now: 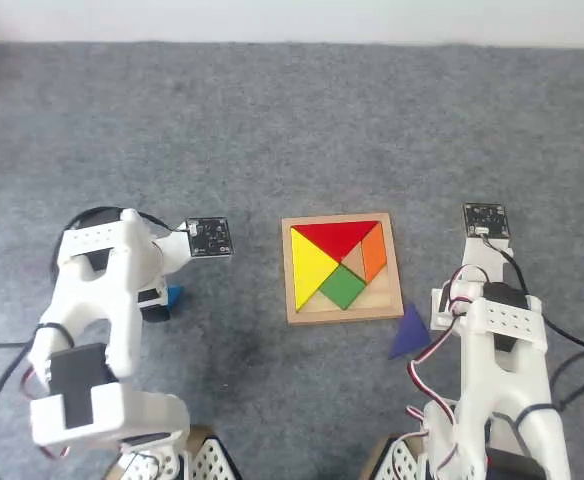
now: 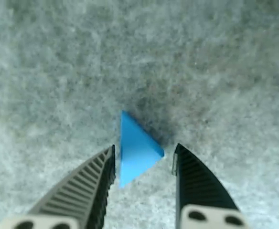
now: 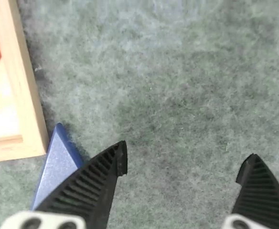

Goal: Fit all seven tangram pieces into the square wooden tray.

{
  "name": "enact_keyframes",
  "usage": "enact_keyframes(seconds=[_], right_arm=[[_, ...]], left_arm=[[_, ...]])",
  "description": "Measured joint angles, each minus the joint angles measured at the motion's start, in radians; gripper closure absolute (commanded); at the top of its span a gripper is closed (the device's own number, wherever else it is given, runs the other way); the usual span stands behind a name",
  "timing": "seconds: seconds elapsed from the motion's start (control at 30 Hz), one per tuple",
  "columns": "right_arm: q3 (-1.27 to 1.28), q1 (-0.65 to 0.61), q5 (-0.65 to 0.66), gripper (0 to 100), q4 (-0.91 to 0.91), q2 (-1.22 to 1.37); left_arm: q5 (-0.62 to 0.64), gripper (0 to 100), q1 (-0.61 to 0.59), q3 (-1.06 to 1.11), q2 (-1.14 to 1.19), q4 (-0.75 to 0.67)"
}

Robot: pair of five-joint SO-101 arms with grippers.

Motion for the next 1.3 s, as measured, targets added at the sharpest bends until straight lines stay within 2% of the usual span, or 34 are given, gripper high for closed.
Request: enact_keyframes(seconds=[0.27,0.5,0.9,1.03,1.17,1.3], right_arm=[[0.000,0.000,0.000,63.8,0.000,0.000],[0.000,0.000,0.000,63.8,0.000,0.000],[0.000,0.000,0.000,63.8,0.000,0.000],[0.000,0.000,0.000,63.8,0.000,0.000],[0.000,-0.023,0.000,63.8,0.000,0.000],[0.000,-0.023,0.000,63.8,0.005,0.000]], left_arm=[[0.002,80,0.000,0.068,-0.005,-0.114],[0.003,89,0.000,0.075,-0.005,-0.115],[0.012,90,0.000,0.077,-0.005,-0.101],[0.124,90,0.037,0.015,-0.002,-0.080],[0.265,90,0.126,-0.109,-0.002,0.025],[0.468,90,0.215,-0.233,-0.002,0.083]])
